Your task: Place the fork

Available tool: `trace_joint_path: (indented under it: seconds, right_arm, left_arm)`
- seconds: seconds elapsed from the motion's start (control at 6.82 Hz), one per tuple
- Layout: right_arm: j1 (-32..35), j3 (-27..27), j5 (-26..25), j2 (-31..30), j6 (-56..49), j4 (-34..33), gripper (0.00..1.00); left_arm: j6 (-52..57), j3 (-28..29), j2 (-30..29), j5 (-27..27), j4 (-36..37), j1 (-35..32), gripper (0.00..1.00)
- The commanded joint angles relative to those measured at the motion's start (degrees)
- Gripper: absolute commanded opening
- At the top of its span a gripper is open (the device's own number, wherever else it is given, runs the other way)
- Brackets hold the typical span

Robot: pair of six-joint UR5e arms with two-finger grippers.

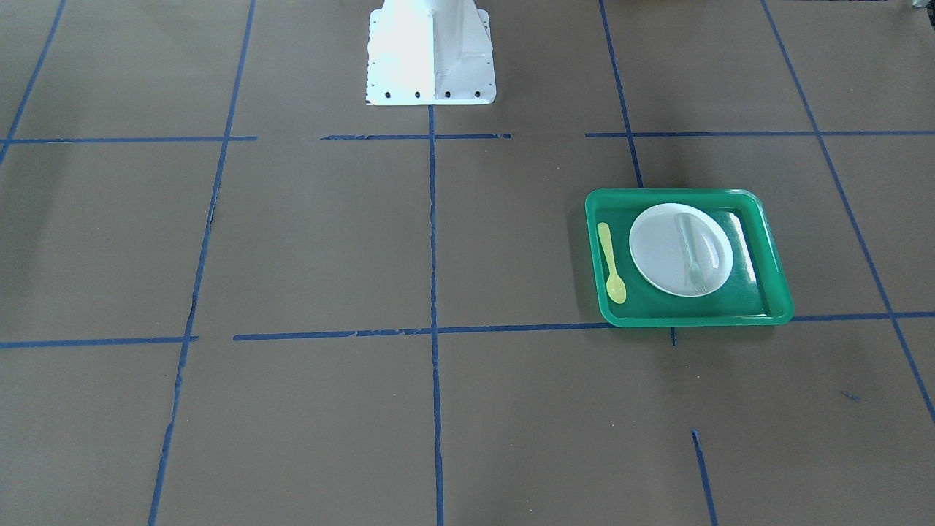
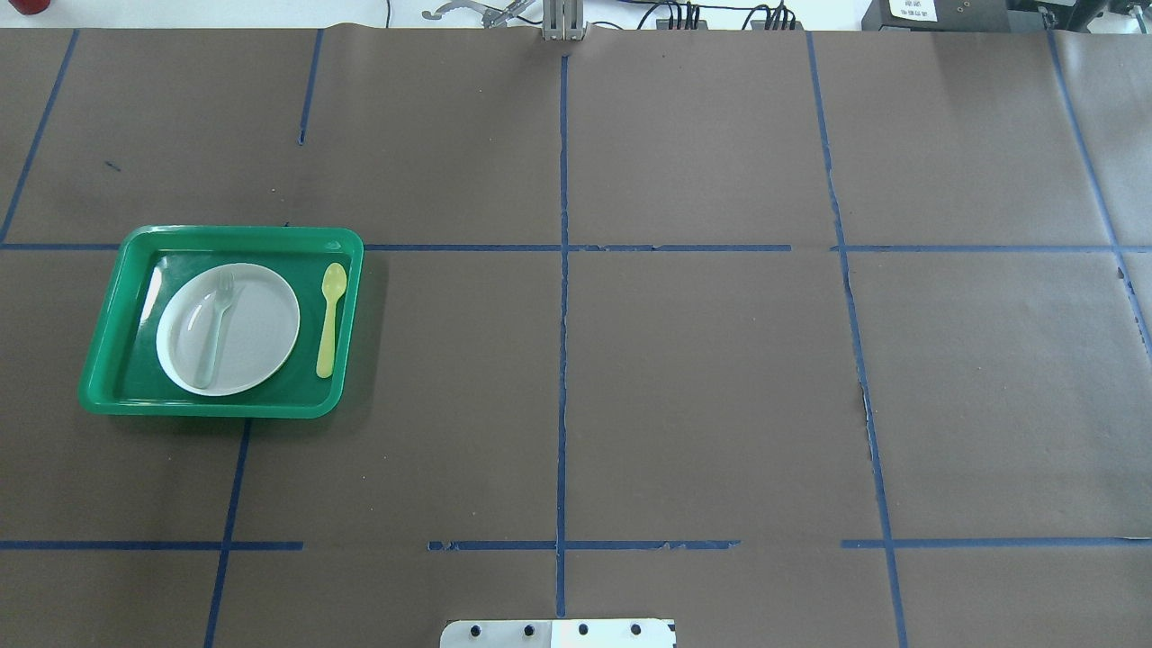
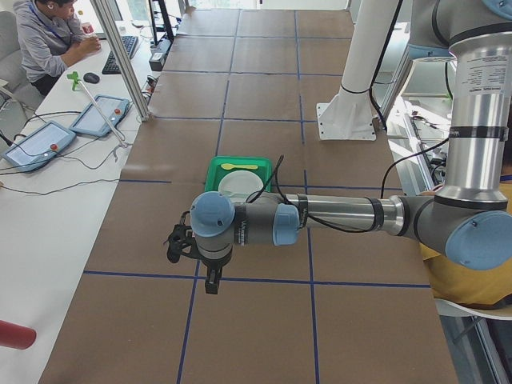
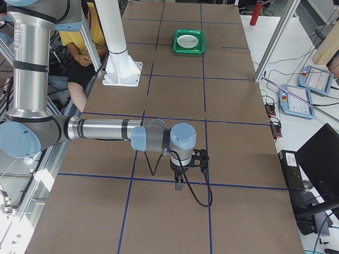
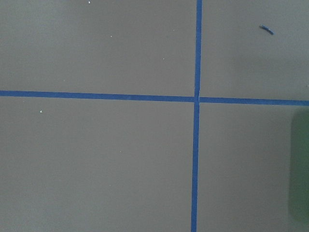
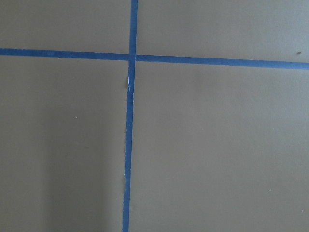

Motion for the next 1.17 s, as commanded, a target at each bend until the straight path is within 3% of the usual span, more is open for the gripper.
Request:
trace_joint_path:
  seconds: [0.0,0.44,0.59,1.03]
  right_arm:
    - [0.0,0.1,0.0,0.0,0.1,0.0,1.0]
    - [0.0,0.0,0.0,0.0,0.1,0.0,1.0]
    - [0.0,0.1,0.0,0.0,0.1,0.0,1.0]
    - [0.0,0.0,0.0,0.0,0.0,0.0,1.0]
  left_arm:
    - [-11.5,-4.2,-0.6,-0.5,-2.7,10.4,1.0]
    - [-35.8,-5.5,-1.5,0.3,-17.2,25.2,0.93]
    - [-40.8,-5.0,-4.4,5.1,-17.7,29.1,0.93]
    - [-46.0,-2.0,-9.0,6.6,-17.9,37.7,0.88]
